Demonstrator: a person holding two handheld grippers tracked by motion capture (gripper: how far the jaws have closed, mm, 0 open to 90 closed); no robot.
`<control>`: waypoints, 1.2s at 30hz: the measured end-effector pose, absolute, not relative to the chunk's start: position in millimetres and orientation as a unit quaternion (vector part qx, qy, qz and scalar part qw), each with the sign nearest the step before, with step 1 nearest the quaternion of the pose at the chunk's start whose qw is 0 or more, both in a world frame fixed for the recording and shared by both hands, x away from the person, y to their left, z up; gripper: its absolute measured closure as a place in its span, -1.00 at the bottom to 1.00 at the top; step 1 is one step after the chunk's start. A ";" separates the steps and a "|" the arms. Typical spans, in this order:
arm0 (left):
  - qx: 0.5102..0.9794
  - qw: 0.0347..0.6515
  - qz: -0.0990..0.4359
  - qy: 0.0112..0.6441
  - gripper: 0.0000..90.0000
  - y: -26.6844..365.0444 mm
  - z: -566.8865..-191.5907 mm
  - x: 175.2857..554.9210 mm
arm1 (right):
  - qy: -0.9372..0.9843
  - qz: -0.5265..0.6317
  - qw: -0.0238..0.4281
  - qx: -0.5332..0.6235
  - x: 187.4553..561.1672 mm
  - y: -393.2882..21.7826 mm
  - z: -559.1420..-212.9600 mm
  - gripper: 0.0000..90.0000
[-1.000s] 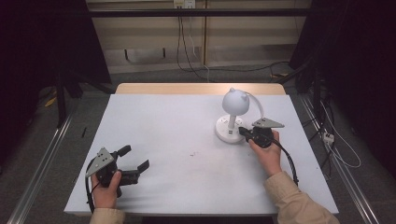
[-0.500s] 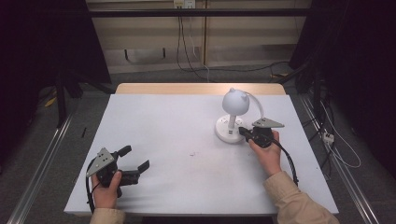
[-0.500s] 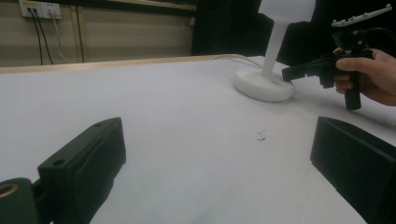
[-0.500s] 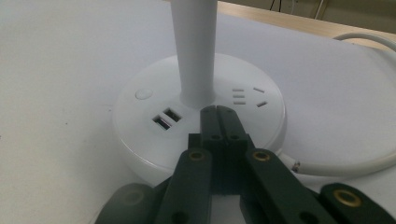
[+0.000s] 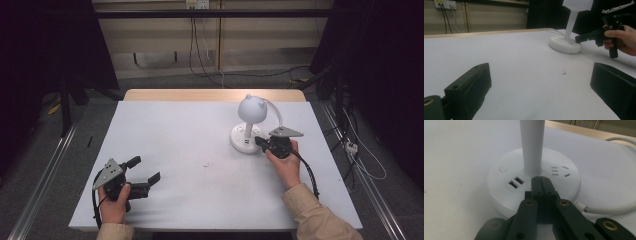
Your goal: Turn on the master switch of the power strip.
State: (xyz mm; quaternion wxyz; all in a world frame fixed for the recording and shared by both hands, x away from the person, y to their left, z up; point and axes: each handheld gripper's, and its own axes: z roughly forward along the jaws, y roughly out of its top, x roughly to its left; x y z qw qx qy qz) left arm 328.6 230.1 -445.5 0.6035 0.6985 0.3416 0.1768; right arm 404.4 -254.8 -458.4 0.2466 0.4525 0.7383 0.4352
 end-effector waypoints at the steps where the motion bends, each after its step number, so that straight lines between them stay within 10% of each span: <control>1: 0.698 0.604 0.177 0.341 -0.93 230.2 -445.6 328.5 | 0.738 0.436 0.246 0.452 404.4 -255.0 -458.5 1.00; 27: 0.698 0.605 0.177 0.341 -0.93 232.3 -445.0 330.2 | 0.731 0.456 0.235 0.450 404.4 -256.4 -456.1 1.00; 36: 0.696 0.606 0.178 0.342 -0.93 232.9 -444.7 329.0 | 0.719 0.473 0.223 0.458 401.7 -254.9 -453.8 0.62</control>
